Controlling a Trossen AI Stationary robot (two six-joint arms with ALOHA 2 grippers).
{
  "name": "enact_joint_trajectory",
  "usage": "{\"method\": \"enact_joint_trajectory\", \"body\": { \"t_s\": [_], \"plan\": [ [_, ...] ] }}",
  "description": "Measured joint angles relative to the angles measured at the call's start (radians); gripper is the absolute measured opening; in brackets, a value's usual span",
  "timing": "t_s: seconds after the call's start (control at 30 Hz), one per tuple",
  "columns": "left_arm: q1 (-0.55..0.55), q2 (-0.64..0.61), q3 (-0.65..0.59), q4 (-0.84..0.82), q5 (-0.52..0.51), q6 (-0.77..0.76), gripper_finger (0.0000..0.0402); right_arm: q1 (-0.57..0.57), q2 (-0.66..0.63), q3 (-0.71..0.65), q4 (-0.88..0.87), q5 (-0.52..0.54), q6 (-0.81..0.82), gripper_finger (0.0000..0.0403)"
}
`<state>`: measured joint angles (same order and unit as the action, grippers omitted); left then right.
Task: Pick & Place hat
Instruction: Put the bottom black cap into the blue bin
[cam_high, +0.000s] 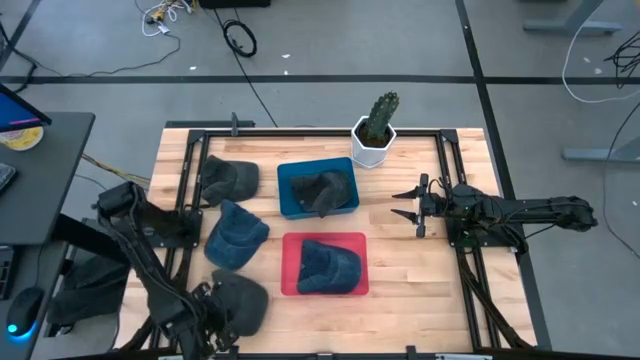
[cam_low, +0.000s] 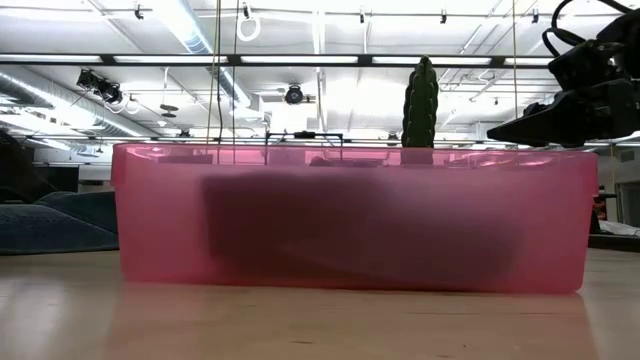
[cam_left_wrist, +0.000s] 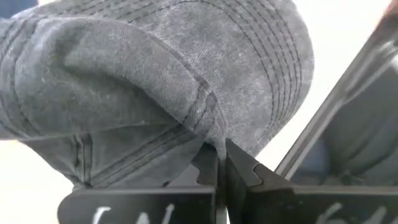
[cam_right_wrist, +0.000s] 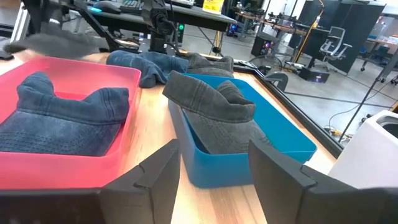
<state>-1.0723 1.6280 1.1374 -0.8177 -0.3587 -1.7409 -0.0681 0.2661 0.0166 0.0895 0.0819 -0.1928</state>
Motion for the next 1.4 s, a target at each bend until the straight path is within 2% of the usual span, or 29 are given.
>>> {"method": "enact_joint_trajectory", "body": {
  "t_s": [0.13, 0.27, 0.4, 0.67, 0.77, 0.83, 1.0, 1.1, 1.4],
  "plan": [
    [0.036, -0.074, 0.001, -0.028, -0.119, 0.081, 0.0004, 0.000, 0.000, 0.000, 0.000, 0.000, 0.000, 0.0193],
    [0.124, -0.143, 0.001, -0.087, -0.173, 0.220, 0.0004, 0.000, 0.000, 0.000, 0.000, 0.000, 0.000, 0.0193],
    [0.258, -0.209, 0.001, -0.120, -0.219, 0.422, 0.0004, 0.000, 0.000, 0.000, 0.000, 0.000, 0.000, 0.0193],
    [0.570, -0.303, 0.002, -0.043, -0.271, 0.818, 0.0004, 0.000, 0.000, 0.000, 0.000, 0.000, 0.000, 0.0193],
    [0.673, -0.307, 0.001, 0.059, -0.239, 0.951, 0.0004, 0.000, 0.000, 0.000, 0.000, 0.000, 0.000, 0.0193],
    [0.741, -0.308, 0.002, 0.161, -0.173, 1.027, 0.0004, 0.000, 0.000, 0.000, 0.000, 0.000, 0.000, 0.0193],
    [0.890, -0.285, 0.002, 0.366, -0.061, 1.142, 0.0004, 0.000, 0.000, 0.000, 0.000, 0.000, 0.000, 0.0193],
    [0.958, -0.263, 0.003, 0.445, -0.022, 1.174, 0.0004, 0.000, 0.000, 0.000, 0.000, 0.000, 0.000, 0.0193],
    [1.086, -0.101, 0.003, 0.509, 0.083, 1.185, 0.0004, 0.000, 0.000, 0.000, 0.000, 0.000, 0.000, 0.0193]
  ]
}}
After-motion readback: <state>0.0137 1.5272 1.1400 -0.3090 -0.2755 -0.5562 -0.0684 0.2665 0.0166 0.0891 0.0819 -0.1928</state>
